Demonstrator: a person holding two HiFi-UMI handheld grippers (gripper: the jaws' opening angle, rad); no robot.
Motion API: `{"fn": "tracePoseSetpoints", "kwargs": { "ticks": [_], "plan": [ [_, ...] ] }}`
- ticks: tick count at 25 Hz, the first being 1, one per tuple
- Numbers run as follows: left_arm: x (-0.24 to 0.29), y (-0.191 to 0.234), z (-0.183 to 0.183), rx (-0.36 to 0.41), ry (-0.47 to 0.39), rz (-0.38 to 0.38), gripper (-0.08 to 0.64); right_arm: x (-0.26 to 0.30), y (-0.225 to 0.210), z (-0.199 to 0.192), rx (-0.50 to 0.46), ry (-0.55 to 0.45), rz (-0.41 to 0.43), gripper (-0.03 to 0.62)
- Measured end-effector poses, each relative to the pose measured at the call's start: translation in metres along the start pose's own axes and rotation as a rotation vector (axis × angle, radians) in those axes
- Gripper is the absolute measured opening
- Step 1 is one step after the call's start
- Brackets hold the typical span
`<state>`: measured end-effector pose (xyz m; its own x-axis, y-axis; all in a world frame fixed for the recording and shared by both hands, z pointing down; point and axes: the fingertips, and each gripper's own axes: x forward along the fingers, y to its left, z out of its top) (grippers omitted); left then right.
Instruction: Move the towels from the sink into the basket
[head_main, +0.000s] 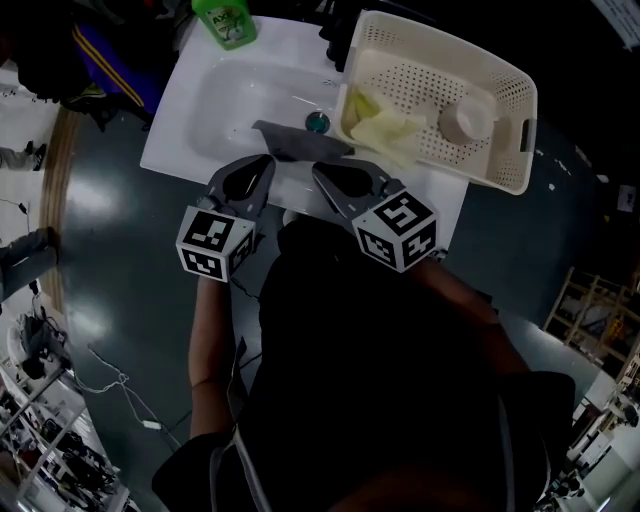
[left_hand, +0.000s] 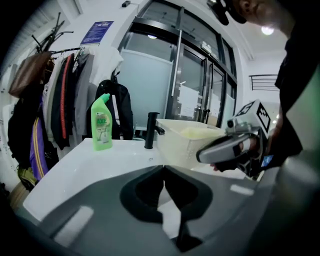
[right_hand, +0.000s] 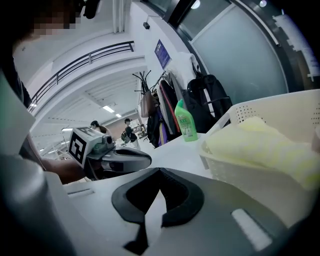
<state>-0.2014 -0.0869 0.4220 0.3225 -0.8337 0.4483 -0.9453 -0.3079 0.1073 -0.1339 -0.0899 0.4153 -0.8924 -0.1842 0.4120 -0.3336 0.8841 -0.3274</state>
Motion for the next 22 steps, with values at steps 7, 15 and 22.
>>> {"fn": "tracePoseSetpoints", "kwargs": {
  "ticks": [7, 15, 22],
  "plan": [
    [0.012, 0.019, -0.013, 0.071, 0.065, -0.109, 0.009, 0.032, -0.006, -0.007, 0.033, 0.028, -0.067, -0.006],
    [0.033, 0.038, -0.025, 0.164, 0.162, -0.225, 0.009, 0.062, -0.02, -0.016, 0.102, 0.038, -0.142, -0.006],
    [0.055, 0.045, -0.026, 0.236, 0.199, -0.386, 0.009, 0.076, -0.03, -0.025, 0.162, 0.055, -0.213, -0.006]
  ]
}}
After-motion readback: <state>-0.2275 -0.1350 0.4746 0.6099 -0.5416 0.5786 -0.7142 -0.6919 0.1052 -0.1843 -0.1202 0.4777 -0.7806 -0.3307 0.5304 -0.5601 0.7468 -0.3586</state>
